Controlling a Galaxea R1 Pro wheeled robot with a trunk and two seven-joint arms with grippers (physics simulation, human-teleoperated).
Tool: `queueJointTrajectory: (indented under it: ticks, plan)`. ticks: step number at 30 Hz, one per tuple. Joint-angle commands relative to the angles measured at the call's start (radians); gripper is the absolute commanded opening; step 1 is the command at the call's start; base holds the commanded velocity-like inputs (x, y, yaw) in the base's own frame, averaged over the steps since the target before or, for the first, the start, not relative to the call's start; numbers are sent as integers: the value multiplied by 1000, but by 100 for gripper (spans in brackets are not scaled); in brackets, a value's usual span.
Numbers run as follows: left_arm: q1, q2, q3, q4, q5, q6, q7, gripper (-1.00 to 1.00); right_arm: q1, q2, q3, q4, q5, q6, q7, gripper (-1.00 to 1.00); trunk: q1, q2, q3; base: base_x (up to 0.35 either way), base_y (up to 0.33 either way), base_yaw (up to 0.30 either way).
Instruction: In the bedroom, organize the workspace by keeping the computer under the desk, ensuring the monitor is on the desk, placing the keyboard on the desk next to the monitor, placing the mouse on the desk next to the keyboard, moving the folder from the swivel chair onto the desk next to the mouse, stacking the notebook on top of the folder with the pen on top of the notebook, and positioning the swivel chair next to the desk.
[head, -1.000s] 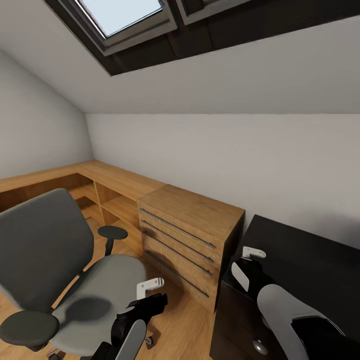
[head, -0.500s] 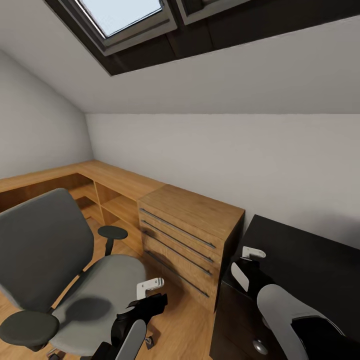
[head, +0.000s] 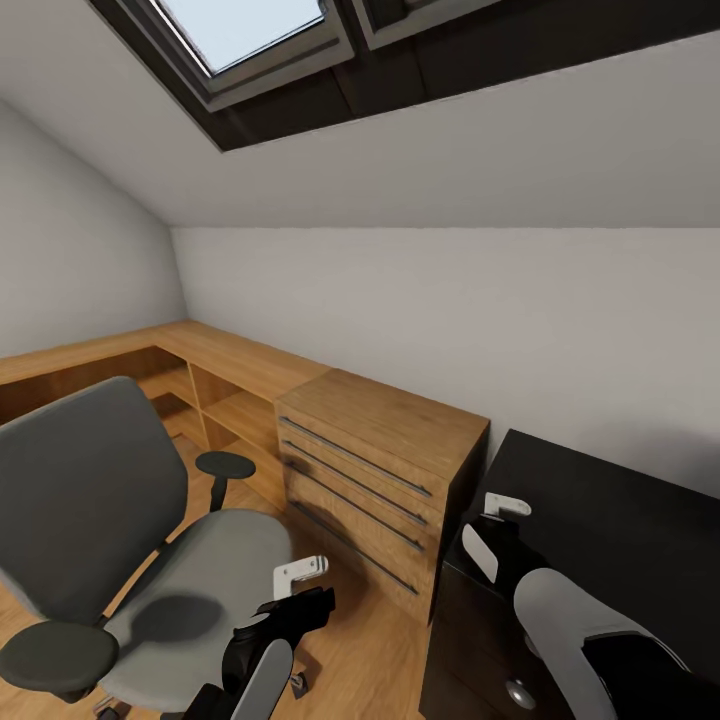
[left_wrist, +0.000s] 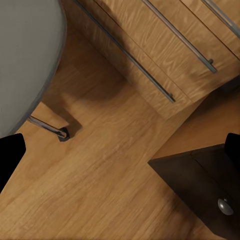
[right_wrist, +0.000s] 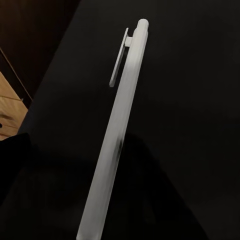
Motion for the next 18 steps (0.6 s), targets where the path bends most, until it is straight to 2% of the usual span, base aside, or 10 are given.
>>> queueJointTrajectory:
  ticks: [1, 8, 18]
  plan:
    - [-1, 0, -1, -1, 10, 1, 10, 100, 0, 0, 5, 14, -10, 21, -8, -100, 0, 0, -1, 0, 0, 0]
    - [-1, 0, -1, -1, 10, 1, 10, 100, 0, 0, 0, -9, -13, 42, -8, -100, 0, 0, -1, 0, 0, 0]
    - [-1, 0, -1, 0, 9, 1, 10, 100, 0, 0, -13, -21, -50, 49, -7, -100, 0, 0, -1, 0, 0, 0]
